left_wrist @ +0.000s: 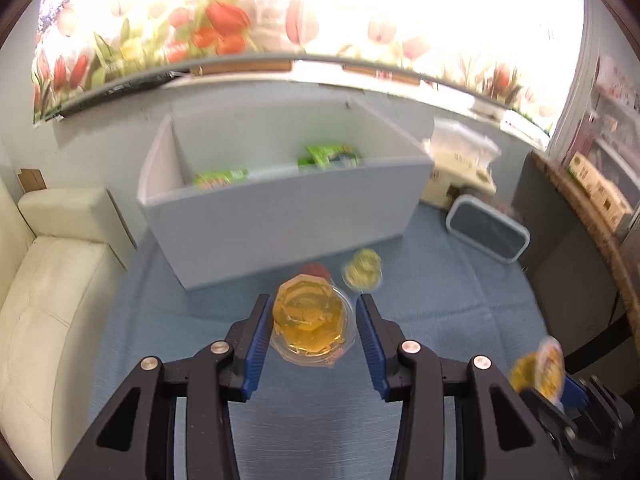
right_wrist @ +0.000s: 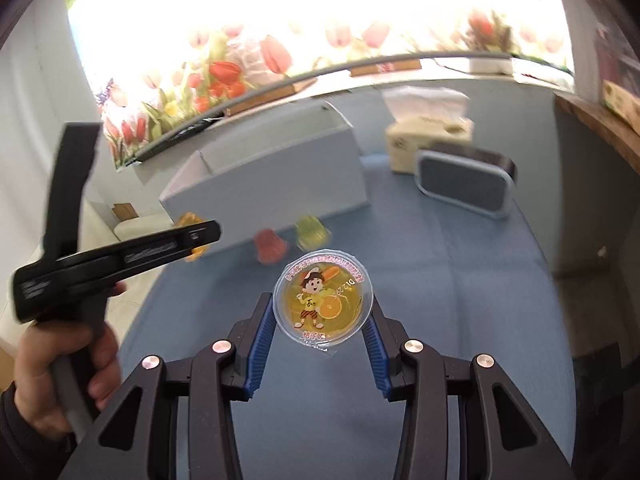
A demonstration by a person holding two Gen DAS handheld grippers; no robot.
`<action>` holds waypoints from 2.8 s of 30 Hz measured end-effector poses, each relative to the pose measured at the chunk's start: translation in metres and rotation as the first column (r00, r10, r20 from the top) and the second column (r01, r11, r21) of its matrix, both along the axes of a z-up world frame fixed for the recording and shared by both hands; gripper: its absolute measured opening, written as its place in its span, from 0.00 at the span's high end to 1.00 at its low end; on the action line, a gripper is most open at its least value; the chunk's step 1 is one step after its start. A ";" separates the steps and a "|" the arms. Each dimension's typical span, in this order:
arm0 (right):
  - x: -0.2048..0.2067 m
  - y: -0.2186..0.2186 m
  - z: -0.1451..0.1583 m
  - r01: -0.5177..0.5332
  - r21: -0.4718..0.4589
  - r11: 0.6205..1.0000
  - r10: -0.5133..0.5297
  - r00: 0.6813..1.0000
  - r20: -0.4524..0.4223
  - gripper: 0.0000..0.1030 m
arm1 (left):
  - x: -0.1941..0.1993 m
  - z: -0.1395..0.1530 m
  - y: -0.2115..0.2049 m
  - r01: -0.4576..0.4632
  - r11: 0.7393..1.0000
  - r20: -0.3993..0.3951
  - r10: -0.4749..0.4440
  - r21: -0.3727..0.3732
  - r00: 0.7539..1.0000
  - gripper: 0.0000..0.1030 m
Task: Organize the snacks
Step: 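Carry both jelly cups into the white box and open both grippers, then grasp the green jelly cup with the right gripper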
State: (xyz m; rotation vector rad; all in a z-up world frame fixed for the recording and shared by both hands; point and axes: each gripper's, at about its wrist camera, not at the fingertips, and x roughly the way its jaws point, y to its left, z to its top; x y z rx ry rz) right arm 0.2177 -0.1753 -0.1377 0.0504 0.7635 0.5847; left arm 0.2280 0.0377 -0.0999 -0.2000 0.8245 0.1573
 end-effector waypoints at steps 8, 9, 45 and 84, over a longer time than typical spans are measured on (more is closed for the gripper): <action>0.064 0.059 0.055 -0.079 0.022 0.997 0.077 0.995 0.059 0.55 | 0.037 0.055 0.050 -0.011 1.000 0.099 0.011 0.002 0.995 0.54; 0.075 0.069 0.065 -0.088 0.022 0.996 0.087 0.994 0.069 0.55 | 0.047 0.058 0.056 -0.009 1.000 0.100 0.011 -0.014 0.995 0.54; 0.161 0.130 0.063 -0.065 -0.123 0.990 0.078 0.991 0.105 0.22 | 0.096 0.026 0.106 0.032 0.999 0.056 -0.032 0.001 0.998 0.00; 0.145 0.132 -0.082 -0.080 -0.267 0.960 0.057 0.994 -0.090 0.60 | -0.031 0.000 0.071 0.035 0.997 0.054 -0.031 -0.064 0.998 0.00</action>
